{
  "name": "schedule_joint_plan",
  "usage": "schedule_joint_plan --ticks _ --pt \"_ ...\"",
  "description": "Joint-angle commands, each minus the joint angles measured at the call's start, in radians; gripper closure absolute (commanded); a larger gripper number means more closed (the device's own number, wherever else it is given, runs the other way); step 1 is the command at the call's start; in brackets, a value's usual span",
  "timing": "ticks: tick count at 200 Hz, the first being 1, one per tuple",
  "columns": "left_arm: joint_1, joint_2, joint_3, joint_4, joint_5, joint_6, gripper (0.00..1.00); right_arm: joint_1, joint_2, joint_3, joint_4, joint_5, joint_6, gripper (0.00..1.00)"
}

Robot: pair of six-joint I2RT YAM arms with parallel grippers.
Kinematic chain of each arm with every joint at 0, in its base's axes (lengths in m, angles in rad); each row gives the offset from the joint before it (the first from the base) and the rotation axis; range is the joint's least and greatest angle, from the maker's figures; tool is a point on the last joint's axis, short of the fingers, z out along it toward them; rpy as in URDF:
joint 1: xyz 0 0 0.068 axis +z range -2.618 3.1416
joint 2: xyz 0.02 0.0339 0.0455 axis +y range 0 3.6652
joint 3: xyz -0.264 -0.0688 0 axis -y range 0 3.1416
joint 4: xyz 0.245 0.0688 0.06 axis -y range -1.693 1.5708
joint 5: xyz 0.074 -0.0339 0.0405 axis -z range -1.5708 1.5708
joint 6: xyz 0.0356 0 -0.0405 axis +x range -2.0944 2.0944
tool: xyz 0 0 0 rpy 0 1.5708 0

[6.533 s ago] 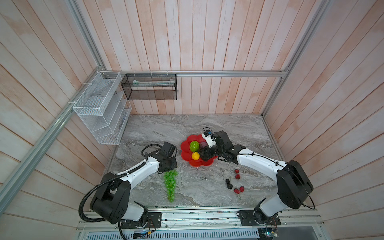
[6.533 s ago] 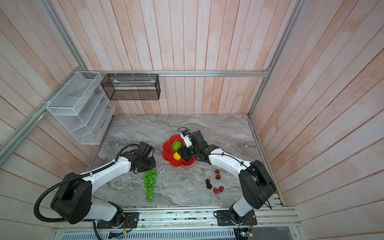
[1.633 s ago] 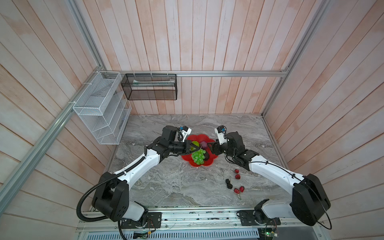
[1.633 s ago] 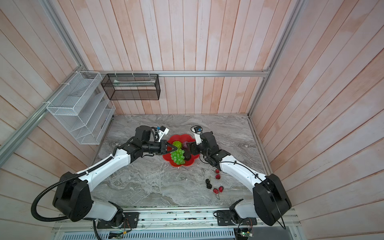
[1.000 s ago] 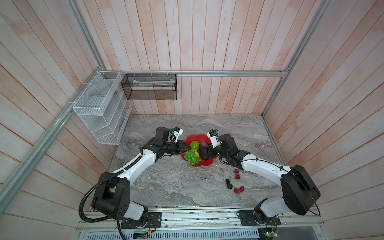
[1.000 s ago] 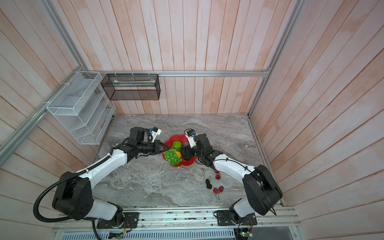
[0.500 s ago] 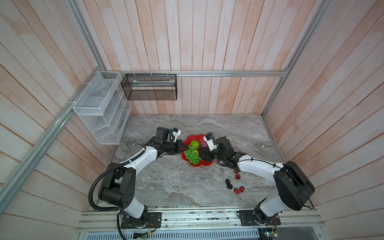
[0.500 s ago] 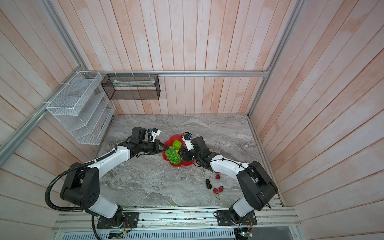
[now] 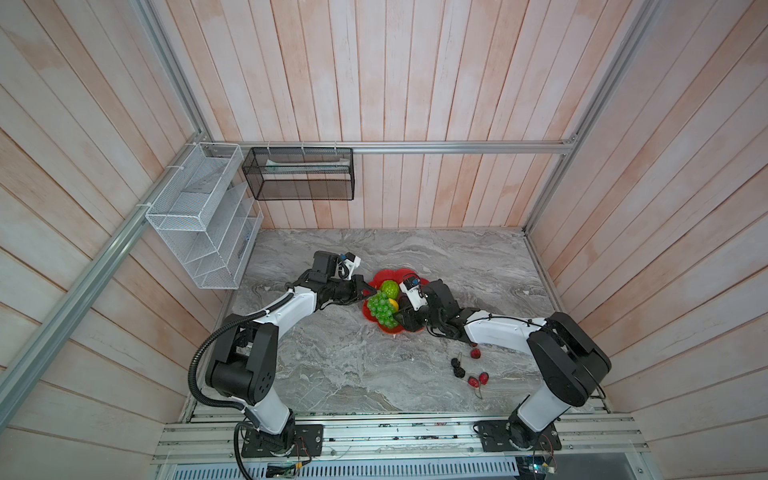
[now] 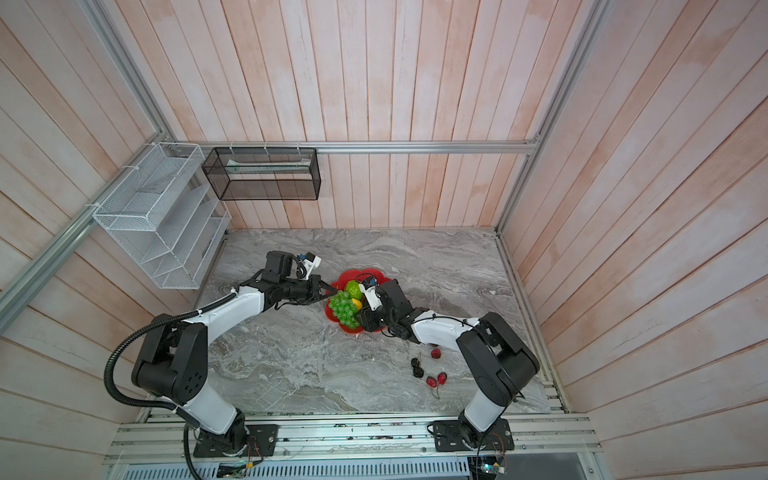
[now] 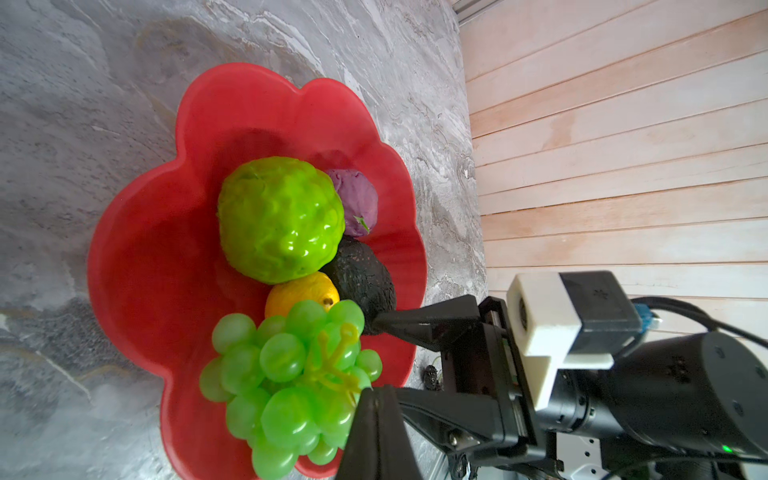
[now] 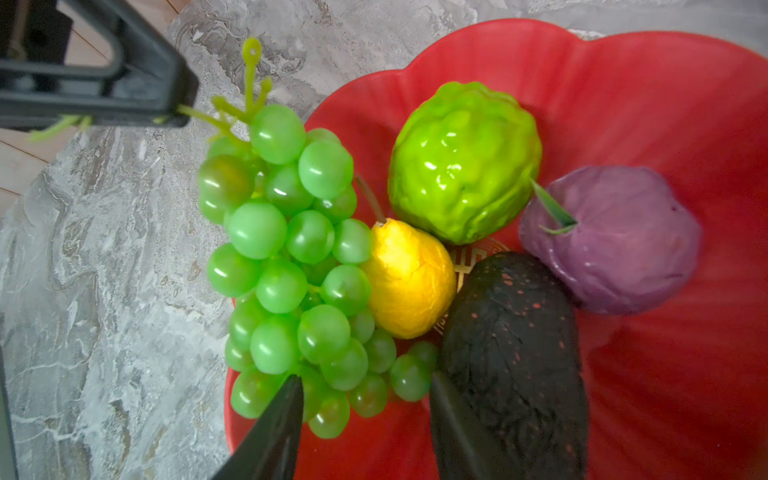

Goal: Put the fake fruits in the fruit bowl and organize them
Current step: 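Lower the grapes into the bowl and open the left gripper, then move the right gripper back over the red cherries while the left gripper withdraws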

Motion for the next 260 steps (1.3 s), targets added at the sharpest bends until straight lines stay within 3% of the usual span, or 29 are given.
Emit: schedule_joint_plan --ticks 1,88,134,176,220,260 --pt "0.006 0.028 0.035 0.036 0.024 0.025 0.99 0.016 0.020 0.005 0.009 -0.019 0.005 0.48" --pt "0.016 0.111 0.044 0.090 0.020 0.012 0.90 0.030 0.024 0.036 -0.015 -0.014 -0.001 0.49" --pt "0.018 0.122 0.058 0.110 0.007 -0.002 0.71 0.031 -0.005 0.045 -0.033 -0.003 0.001 0.49" --pt "0.020 0.139 0.074 0.110 -0.010 0.010 0.68 0.033 -0.023 0.061 -0.055 0.009 0.003 0.48" --pt "0.021 0.039 0.054 0.012 -0.116 0.052 0.59 0.032 -0.074 0.057 -0.077 0.050 0.007 0.48" --pt "0.011 -0.080 0.037 -0.139 -0.354 0.088 0.59 0.033 -0.103 0.079 -0.107 0.100 -0.009 0.48"
